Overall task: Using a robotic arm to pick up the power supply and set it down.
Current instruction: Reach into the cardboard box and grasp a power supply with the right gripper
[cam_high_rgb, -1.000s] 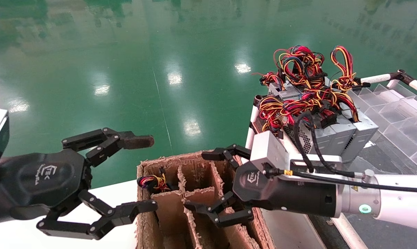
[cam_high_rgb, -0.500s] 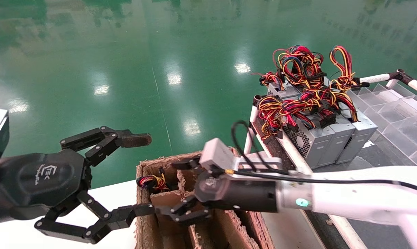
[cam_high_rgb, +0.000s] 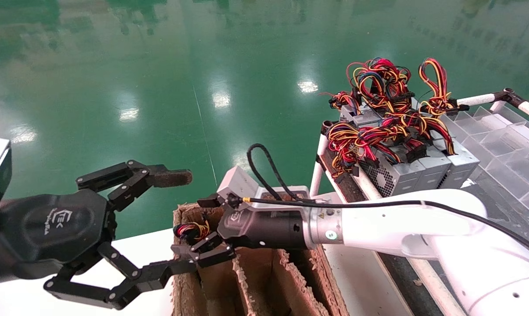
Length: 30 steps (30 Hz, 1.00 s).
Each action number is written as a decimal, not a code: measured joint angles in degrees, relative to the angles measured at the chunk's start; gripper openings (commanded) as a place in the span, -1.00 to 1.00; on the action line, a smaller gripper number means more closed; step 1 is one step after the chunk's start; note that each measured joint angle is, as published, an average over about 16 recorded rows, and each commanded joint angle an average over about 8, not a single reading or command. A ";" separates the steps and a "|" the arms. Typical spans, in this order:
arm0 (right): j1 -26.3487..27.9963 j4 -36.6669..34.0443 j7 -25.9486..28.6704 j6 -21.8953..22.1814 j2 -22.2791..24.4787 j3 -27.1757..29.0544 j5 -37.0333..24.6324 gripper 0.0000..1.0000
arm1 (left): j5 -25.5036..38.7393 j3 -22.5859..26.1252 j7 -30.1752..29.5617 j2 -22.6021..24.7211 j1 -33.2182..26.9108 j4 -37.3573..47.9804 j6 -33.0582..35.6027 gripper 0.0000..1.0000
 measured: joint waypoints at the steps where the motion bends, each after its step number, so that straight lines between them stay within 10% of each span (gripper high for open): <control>1: 0.15 -0.51 -0.45 0.20 -0.26 -0.26 0.20 -0.94 | 0.00 0.00 0.00 0.00 0.00 0.00 0.00 1.00; 30: 0.17 -3.86 -6.47 4.54 -0.75 -8.56 9.27 -1.00 | 0.00 0.00 0.00 0.00 0.00 0.00 0.00 1.00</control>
